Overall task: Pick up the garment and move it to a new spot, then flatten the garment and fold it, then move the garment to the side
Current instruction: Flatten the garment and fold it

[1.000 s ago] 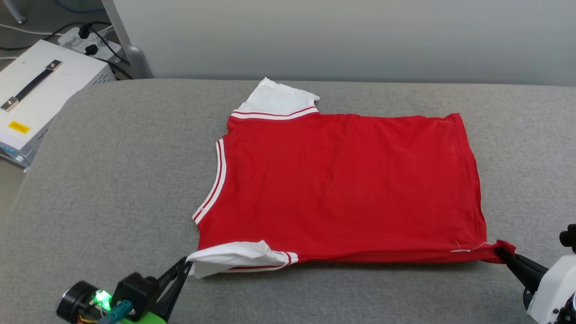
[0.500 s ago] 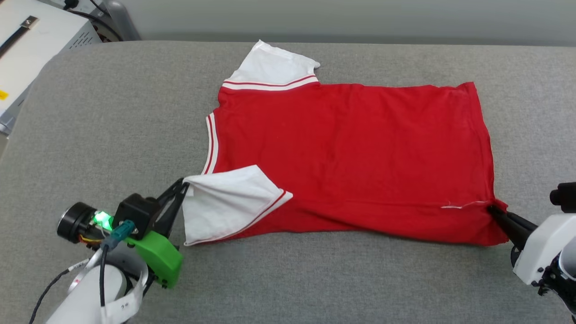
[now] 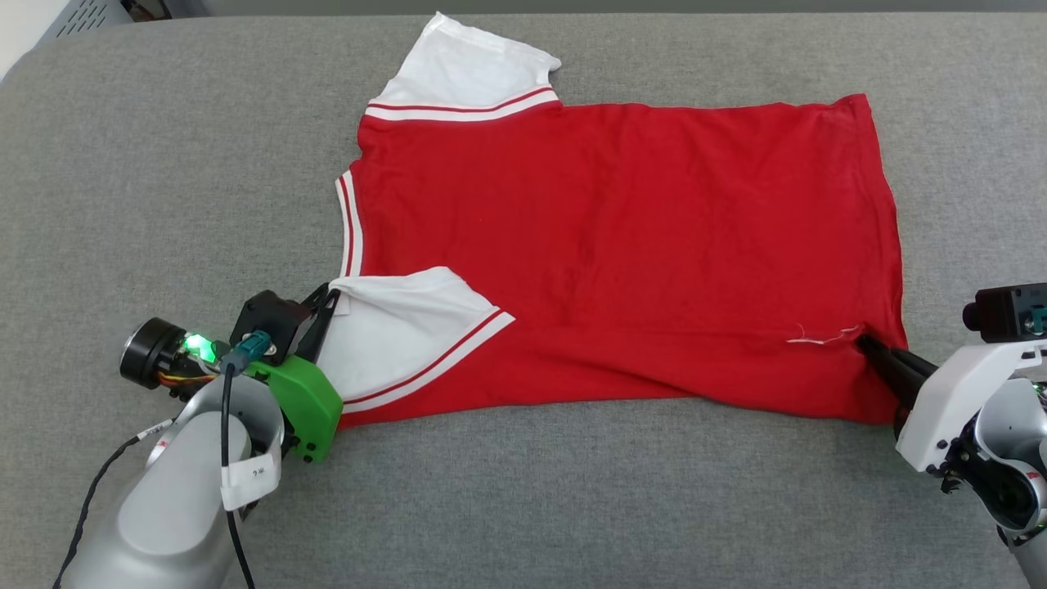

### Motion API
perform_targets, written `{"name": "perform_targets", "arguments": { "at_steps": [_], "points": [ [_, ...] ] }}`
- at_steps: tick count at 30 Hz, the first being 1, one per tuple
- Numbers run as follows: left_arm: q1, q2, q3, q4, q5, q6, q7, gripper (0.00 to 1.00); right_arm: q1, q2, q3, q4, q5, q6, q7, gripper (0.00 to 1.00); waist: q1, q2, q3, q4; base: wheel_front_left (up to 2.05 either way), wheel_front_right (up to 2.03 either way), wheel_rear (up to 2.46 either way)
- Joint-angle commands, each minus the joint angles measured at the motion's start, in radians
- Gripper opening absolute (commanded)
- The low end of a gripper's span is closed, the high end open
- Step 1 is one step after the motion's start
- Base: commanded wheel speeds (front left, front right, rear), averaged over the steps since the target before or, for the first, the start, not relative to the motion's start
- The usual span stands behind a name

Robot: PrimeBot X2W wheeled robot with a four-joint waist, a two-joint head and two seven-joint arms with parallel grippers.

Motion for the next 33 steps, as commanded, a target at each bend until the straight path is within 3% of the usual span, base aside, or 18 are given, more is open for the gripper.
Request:
{"name": "perform_targets", "arguments": {
  "at_steps": [1,2,8,14,22,33],
  "points": [
    [-0.027,-0.013,0.000,0.024,0.001,0.004,-0.016,0.42,-0.018,0.005,-0.005,0.007,-0.014,-0.008,-0.009,0.83,-0.0001,0.0120,0.002,-0.001,0.00,0.00,0.00],
    [-0.033,-0.017,-0.001,0.038,0.002,0.005,-0.024,1.00,-0.020,0.009,-0.009,0.013,-0.019,-0.008,-0.016,1.00,-0.0001,0.0120,0.001,-0.001,0.00,0.00,0.00],
    [-0.050,-0.055,0.014,0.103,-0.016,0.019,-0.083,1.00,-0.027,0.016,-0.012,0.016,-0.048,-0.008,-0.048,1.00,-0.0001,0.0120,-0.030,0.006,0.00,0.00,0.00],
    [-0.016,-0.076,0.073,0.080,-0.071,0.033,-0.108,1.00,-0.018,0.030,-0.037,-0.023,-0.115,-0.008,-0.050,1.00,-0.0001,0.0120,-0.087,0.015,0.00,0.00,0.00],
    [0.119,-0.076,0.138,-0.048,-0.143,0.057,-0.106,1.00,0.055,0.102,-0.147,-0.121,-0.277,-0.008,0.070,1.00,-0.0001,0.0120,-0.156,0.025,0.00,0.00,0.00],
    [0.344,-0.063,0.164,-0.257,-0.294,0.116,0.154,1.00,0.211,0.280,-0.349,-0.298,-0.468,-0.008,0.292,1.00,-0.0001,0.0120,-0.156,0.022,0.00,0.00,0.00]
  ]
}}
